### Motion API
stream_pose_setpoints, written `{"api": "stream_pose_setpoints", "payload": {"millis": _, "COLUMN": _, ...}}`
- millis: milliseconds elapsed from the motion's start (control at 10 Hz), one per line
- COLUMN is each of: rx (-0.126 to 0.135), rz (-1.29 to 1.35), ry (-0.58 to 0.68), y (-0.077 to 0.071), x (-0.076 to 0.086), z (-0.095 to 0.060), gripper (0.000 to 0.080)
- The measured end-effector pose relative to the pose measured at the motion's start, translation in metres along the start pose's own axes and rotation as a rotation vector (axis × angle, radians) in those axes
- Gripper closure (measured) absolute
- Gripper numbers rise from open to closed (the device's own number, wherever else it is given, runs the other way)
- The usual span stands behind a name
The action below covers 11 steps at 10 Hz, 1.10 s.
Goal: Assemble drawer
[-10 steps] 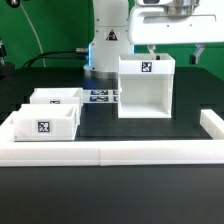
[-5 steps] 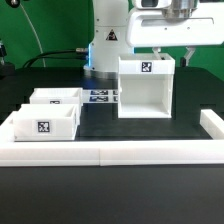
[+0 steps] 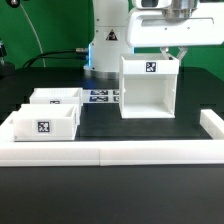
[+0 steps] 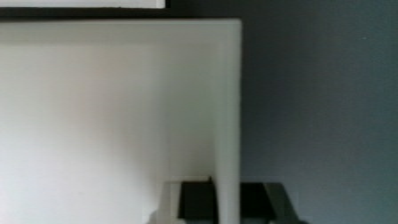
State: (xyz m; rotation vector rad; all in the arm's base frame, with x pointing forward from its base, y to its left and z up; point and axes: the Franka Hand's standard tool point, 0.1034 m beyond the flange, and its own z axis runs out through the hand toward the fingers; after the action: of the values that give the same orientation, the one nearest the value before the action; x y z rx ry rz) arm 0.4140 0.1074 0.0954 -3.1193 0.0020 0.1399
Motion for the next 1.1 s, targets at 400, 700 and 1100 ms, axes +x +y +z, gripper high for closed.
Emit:
{"api": "stream_pose_setpoints", "payload": {"millis": 400, "rx": 0.0, "rz": 0.0, "ry": 0.0, "y": 0.0, "x": 0.0, "z": 0.0, "gripper": 0.0763}}
{"api": "stream_pose_setpoints", "payload": {"millis": 700, "rx": 0.014, "rz": -0.012, "ry": 0.025, "y": 0.003, "x": 0.034, "z": -0.003, "gripper": 0.0762}}
{"api": "stream_pose_setpoints", "payload": {"millis": 1100, "rx": 0.033, "rz": -0.02, "ry": 0.069, "y": 0.001, "x": 0.093, "z": -0.009, "gripper": 0.0762}}
